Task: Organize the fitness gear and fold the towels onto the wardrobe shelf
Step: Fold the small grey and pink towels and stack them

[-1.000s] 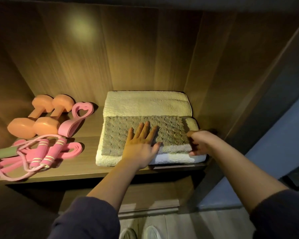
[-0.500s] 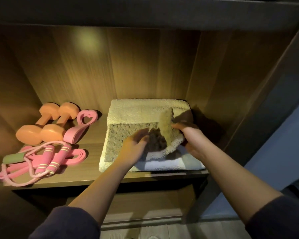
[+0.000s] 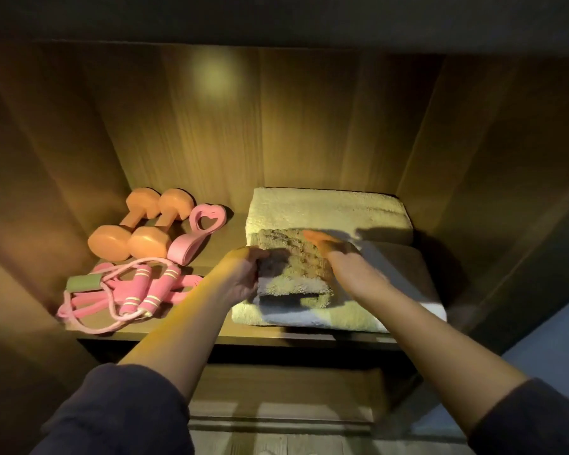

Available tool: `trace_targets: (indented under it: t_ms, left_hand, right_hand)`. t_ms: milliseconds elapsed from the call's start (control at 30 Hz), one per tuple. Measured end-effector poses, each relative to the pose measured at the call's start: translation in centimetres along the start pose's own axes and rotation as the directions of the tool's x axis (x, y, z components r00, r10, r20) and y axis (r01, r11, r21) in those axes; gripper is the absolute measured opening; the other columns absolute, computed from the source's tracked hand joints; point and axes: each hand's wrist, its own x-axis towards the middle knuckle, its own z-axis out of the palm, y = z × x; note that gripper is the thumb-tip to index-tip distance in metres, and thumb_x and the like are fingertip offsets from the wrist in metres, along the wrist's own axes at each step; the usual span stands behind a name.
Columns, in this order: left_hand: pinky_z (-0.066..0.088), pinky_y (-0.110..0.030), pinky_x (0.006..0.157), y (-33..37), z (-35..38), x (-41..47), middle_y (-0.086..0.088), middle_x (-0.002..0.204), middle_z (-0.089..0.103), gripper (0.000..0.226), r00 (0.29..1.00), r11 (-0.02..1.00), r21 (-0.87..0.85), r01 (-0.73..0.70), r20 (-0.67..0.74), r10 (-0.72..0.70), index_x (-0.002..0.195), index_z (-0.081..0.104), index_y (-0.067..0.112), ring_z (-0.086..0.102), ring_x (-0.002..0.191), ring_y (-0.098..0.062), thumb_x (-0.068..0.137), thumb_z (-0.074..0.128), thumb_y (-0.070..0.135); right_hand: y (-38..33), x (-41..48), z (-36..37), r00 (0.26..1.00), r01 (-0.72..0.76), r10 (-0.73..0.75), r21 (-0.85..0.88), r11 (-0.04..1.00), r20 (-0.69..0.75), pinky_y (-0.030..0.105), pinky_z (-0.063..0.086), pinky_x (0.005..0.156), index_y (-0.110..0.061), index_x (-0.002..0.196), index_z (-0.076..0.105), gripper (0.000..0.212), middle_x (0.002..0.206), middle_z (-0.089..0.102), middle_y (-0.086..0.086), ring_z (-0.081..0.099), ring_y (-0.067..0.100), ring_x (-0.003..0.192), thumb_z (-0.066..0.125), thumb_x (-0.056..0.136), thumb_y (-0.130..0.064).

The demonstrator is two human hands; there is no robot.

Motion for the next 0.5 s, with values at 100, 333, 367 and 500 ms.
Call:
trace_targets:
  t_ms: [100,333,367,500]
  left_hand:
    - [0.049,-0.019,0.04,0.1,-1.6,0.6,-0.012,0.063,0.069,0.035,1.0,1.0,-0.004,0.009,-0.027,-0.01,0.099,0.06,-0.009,0.063,0.045,-0.014,0.101,0.026,0.001]
    - [0.049,-0.02,0.038,0.7,-2.5,1.3,-0.003,0.056,0.07,0.058,0.997,0.964,0.266,0.004,-0.069,0.015,0.056,0.073,0.008,0.065,0.044,-0.011,0.102,0.037,0.005]
    - [0.048,-0.02,0.037,0.7,-2.5,1.4,-0.004,0.055,0.069,0.063,0.997,0.955,0.296,0.014,-0.079,0.01,0.049,0.072,0.009,0.064,0.042,-0.012,0.102,0.038,0.004]
    - [0.054,-0.026,0.045,0.8,-2.3,1.6,-0.014,0.081,0.072,0.024,0.974,0.893,0.446,0.059,-0.221,0.046,0.093,0.071,0.0,0.068,0.061,-0.022,0.099,0.049,0.006]
  right_hand:
    - [0.4,0.1,1.0,0.991,0.127,-0.118,-0.156,0.98,0.063,0.013,0.047,0.068,-0.039,0.143,0.044,0.045,0.124,0.063,-0.006,0.059,-0.005,0.087,0.025,0.104,-0.048]
    - [1.7,1.7,3.0,0.953,0.298,-0.215,-0.548,0.781,0.211,0.031,-0.016,0.113,-0.031,0.157,-0.004,0.062,0.161,-0.017,-0.015,-0.023,0.002,0.144,0.016,0.103,-0.053]
    - [1.9,1.8,3.2,0.955,0.294,-0.209,-0.58,0.76,0.21,0.031,-0.017,0.112,-0.031,0.156,-0.006,0.065,0.161,-0.019,-0.015,-0.025,0.003,0.143,0.016,0.101,-0.057]
    - [2.3,2.0,3.1,0.959,0.281,-0.192,-0.65,0.705,0.207,0.034,-0.016,0.115,-0.029,0.156,-0.008,0.068,0.16,-0.022,-0.014,-0.025,0.006,0.145,0.018,0.101,-0.059]
